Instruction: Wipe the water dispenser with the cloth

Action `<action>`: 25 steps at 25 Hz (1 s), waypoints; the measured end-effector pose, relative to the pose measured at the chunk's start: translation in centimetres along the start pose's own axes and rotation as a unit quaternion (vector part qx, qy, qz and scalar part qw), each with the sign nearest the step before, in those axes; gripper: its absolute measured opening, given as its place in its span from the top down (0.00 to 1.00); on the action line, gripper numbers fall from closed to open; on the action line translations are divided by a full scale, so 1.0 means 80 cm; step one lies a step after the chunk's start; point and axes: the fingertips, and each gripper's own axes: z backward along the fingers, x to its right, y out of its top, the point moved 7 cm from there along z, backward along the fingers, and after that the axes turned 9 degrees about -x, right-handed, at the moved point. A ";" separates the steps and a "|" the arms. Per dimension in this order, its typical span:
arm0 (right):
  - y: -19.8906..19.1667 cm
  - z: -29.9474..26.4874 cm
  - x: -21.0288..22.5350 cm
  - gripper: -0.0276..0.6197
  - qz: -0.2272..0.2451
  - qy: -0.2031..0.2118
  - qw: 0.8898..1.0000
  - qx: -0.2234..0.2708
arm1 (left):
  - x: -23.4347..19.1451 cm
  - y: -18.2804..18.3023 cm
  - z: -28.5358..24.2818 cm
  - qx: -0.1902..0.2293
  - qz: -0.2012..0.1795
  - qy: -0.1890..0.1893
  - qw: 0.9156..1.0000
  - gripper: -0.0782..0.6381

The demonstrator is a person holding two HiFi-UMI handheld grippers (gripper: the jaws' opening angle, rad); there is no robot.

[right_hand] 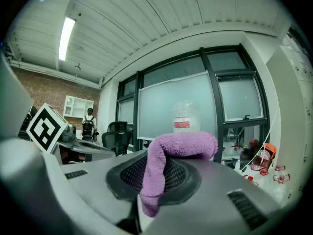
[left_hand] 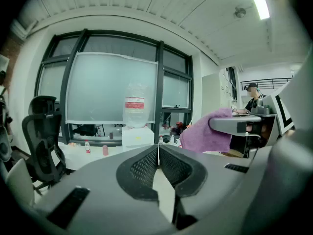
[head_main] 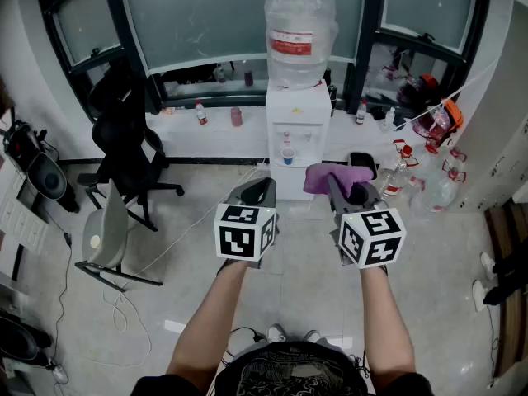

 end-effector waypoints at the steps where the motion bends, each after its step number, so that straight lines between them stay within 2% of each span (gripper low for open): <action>1: -0.001 -0.002 0.000 0.89 -0.002 -0.002 1.000 0.000 | -0.003 -0.001 0.000 0.000 0.001 -0.001 1.000 0.85; 16: -0.004 -0.038 -0.026 0.88 0.010 0.002 1.000 -0.015 | -0.041 -0.011 -0.006 -0.002 0.010 -0.007 1.000 0.85; 25: 0.000 -0.081 -0.003 0.88 0.011 0.008 1.000 -0.015 | -0.056 0.003 -0.048 -0.003 0.005 -0.003 1.000 0.85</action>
